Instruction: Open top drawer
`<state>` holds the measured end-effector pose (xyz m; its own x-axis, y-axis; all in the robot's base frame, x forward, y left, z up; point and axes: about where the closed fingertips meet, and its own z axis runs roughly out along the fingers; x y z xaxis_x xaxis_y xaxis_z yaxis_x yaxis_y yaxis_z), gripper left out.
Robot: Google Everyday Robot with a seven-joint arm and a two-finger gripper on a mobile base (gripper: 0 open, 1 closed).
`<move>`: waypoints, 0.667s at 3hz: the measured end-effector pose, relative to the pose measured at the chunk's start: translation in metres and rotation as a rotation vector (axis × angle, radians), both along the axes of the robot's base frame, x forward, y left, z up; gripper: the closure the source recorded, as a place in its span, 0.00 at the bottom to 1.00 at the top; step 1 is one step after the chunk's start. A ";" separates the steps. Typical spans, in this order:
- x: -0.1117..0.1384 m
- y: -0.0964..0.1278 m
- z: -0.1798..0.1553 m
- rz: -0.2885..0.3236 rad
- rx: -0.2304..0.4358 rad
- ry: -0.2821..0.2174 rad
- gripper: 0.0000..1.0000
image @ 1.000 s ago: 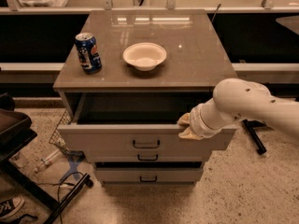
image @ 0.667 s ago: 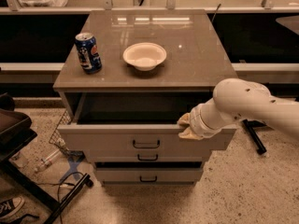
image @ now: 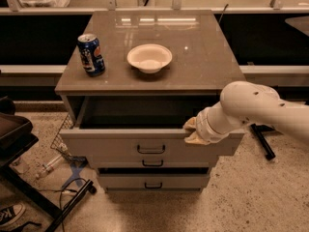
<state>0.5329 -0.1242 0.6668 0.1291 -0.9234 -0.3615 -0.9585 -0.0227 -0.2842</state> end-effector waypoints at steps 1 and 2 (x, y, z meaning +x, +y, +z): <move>0.000 0.000 0.000 0.000 0.000 0.000 0.88; 0.000 0.000 0.000 0.001 0.000 0.000 0.65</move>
Offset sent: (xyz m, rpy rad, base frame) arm -0.0001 0.0000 0.0000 0.0000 0.0000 0.0000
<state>0.5326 -0.1238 0.6667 0.1298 -0.9233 -0.3614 -0.9586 -0.0237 -0.2837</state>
